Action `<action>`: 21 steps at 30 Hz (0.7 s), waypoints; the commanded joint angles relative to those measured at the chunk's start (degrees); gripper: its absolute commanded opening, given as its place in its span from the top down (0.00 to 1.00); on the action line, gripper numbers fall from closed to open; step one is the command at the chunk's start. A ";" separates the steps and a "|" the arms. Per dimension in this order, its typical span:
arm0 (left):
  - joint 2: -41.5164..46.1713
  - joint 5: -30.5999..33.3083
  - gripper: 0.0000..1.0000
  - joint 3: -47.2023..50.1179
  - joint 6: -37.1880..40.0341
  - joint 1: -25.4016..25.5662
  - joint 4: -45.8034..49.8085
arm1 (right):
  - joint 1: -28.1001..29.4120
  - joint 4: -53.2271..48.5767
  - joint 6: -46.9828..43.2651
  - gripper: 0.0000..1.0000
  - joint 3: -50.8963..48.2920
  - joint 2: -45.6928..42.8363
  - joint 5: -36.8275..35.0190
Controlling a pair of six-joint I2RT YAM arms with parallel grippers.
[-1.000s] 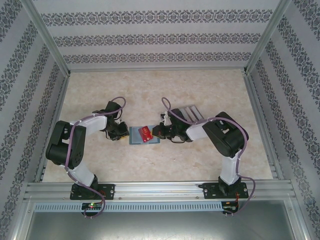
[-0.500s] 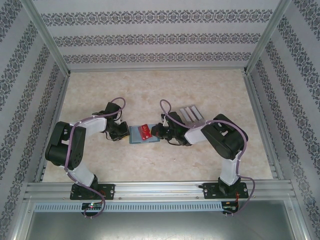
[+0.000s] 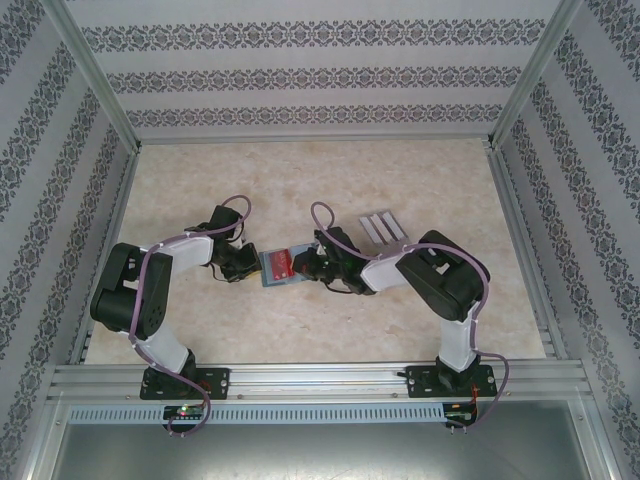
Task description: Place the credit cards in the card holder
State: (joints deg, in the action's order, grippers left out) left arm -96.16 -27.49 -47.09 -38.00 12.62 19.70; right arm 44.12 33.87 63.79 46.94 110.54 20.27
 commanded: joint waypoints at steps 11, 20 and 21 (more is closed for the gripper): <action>-6.94 -6.84 0.91 2.60 -0.36 4.35 -2.21 | 2.72 -5.22 -3.30 0.89 3.46 0.71 -1.40; -6.86 -5.48 0.91 1.22 0.43 4.36 -0.28 | 0.82 -21.37 -14.28 0.58 3.03 -8.97 -5.37; -6.89 -5.75 0.91 1.21 0.30 4.42 -0.36 | 0.74 -22.57 -14.88 0.56 3.06 -9.69 -5.59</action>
State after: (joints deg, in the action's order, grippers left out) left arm -96.88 -28.12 -48.05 -38.13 12.67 20.29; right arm 45.12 18.02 53.89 49.45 103.68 16.71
